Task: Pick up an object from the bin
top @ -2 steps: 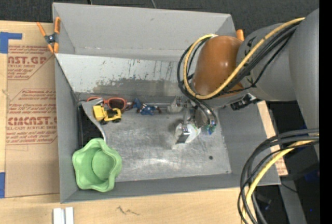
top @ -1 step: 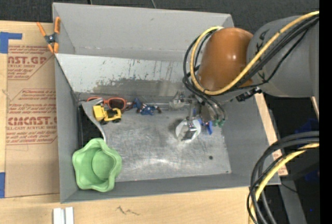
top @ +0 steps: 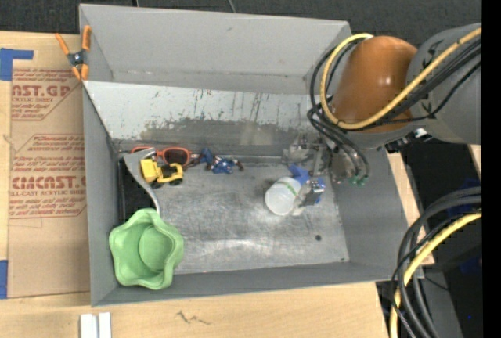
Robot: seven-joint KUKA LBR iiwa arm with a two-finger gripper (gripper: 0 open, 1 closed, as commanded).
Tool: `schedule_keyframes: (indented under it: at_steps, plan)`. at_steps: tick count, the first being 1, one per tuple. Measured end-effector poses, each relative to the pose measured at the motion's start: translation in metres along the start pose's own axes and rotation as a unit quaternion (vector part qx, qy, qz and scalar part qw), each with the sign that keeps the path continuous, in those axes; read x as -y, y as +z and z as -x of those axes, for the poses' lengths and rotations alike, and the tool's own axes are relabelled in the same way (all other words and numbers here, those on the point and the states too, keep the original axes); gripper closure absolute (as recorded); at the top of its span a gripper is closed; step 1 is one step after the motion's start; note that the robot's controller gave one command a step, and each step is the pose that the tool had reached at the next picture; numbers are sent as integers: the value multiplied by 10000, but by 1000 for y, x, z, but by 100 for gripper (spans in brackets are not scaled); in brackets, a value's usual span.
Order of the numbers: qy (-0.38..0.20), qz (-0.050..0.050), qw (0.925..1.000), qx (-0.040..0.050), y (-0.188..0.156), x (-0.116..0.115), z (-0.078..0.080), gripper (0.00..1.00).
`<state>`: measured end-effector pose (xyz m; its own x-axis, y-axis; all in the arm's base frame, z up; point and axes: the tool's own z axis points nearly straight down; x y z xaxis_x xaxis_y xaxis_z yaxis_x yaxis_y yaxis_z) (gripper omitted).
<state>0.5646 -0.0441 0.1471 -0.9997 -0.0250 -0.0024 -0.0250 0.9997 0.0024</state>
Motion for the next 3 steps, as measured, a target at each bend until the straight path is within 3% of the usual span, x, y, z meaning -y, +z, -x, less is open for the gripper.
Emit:
schedule_keyframes:
  at_steps: [1,2,3]
  plan:
    - [93,0,10000,24,64,-8,16,100]
    - [94,1,10000,24,64,-8,15,100]
    - [327,-2,9995,-22,40,-6,5,100]
